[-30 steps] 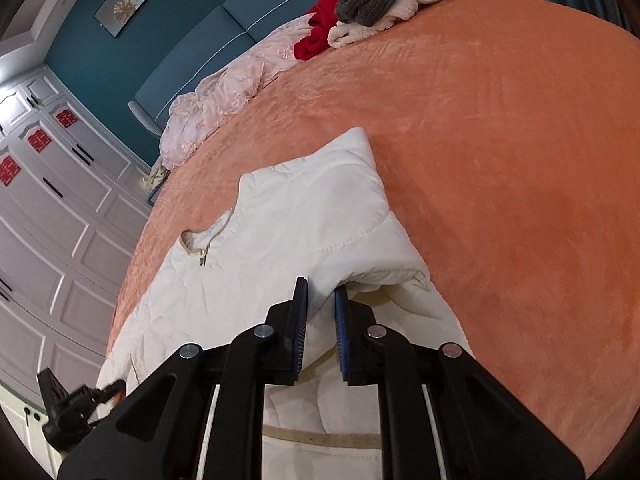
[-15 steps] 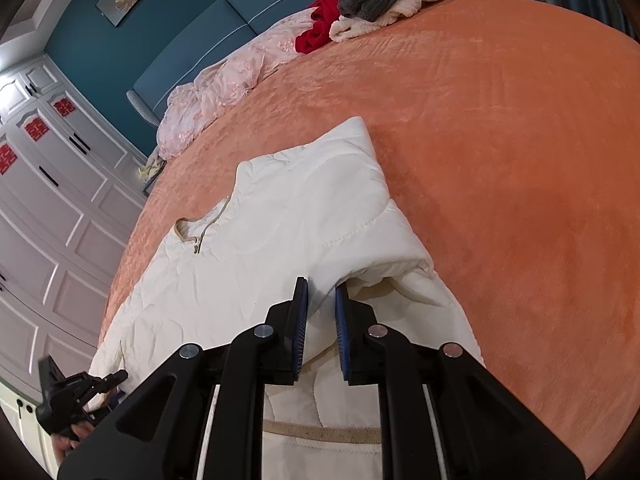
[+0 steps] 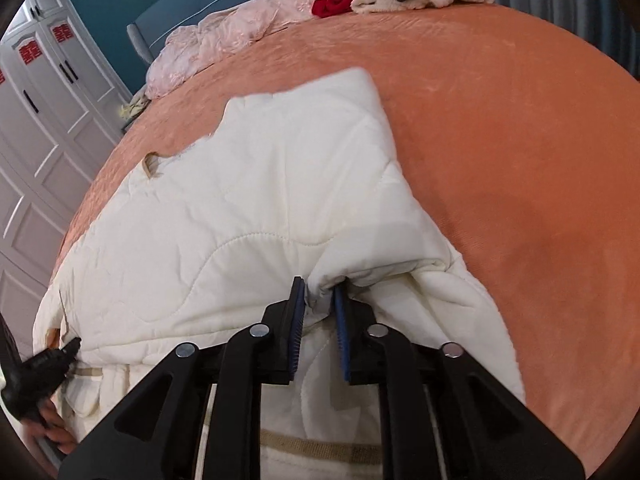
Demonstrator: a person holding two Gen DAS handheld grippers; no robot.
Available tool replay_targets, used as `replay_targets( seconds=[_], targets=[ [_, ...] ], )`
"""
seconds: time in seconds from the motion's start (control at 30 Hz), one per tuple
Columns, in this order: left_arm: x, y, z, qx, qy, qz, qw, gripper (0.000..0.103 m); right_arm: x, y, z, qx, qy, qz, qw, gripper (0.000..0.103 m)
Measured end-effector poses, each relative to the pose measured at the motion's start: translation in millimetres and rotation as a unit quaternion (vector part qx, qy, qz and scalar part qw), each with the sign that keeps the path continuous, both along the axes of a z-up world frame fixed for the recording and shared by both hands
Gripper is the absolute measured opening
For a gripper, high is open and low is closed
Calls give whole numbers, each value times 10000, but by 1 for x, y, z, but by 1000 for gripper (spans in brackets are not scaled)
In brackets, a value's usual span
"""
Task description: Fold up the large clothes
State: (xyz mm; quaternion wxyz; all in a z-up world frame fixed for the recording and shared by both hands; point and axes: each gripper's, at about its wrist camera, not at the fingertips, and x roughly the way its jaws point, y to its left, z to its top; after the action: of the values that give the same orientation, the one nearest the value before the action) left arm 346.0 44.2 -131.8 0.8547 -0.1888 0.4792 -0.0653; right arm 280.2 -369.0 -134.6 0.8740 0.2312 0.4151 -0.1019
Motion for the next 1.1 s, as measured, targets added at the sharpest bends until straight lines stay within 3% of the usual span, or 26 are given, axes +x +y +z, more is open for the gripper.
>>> replay_targets(
  seconds=[0.1, 0.27, 0.33, 0.43, 0.6, 0.73, 0.8, 1.1],
  targets=[
    [-1, 0, 6, 97, -26, 43, 9999, 11, -13, 8, 25, -539, 40, -75, 9985, 27],
    [-14, 3, 55, 683, -390, 137, 9968, 33, -28, 30, 72, -1413, -380, -109, 9892, 44],
    [-18, -3, 79, 933, -724, 185, 9928, 50, -20, 42, 80, -1382, -499, 129, 9891, 56],
    [-11, -26, 94, 1028, -923, -11, 9904, 53, 5, 73, 66, -1562, -281, 549, 9858, 56],
    [3, -86, 60, 1468, -812, -581, 9841, 53, 36, 110, 21, -1555, 302, 992, 9824, 45],
    [4, -108, 17, 1685, -559, -792, 9809, 53, 36, 120, 3, -1652, 404, 986, 9805, 38],
    [2, -109, 4, 1772, -634, -776, 9791, 53, 36, 123, 0, -1648, 413, 1013, 9802, 36],
    [-3, -114, -4, 2029, -817, -763, 9728, 55, 32, 124, -9, -1645, 300, 956, 9813, 36]
  ],
)
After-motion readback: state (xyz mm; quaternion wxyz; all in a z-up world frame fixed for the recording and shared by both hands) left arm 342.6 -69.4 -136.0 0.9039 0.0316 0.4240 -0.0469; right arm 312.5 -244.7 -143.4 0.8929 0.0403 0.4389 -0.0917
